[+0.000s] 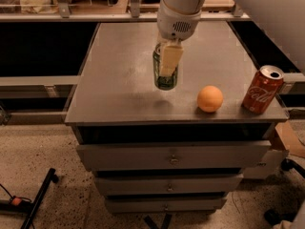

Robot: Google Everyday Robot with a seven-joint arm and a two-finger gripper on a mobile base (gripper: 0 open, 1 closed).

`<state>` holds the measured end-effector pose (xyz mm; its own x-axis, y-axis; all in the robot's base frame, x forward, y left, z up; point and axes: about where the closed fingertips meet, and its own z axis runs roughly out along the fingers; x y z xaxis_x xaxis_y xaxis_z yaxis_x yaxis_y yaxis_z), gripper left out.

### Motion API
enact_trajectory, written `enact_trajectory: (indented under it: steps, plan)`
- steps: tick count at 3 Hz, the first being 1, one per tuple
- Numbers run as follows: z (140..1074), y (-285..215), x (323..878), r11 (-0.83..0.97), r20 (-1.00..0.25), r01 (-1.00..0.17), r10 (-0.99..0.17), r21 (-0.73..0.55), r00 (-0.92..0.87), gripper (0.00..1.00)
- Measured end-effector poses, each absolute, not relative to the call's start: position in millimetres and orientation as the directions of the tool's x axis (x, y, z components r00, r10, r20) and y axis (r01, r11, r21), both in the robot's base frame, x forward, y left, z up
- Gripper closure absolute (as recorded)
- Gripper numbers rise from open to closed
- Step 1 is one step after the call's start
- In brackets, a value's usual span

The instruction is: Move green can near orange

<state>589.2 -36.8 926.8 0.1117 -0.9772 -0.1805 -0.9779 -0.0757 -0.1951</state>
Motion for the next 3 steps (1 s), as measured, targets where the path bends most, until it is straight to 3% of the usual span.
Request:
enact_trajectory:
  steps: [3]
  plan:
    - [896.9, -78.1, 604.7, -0.021, -0.162, -0.991, -0.986, -0.133, 0.043, 0.99]
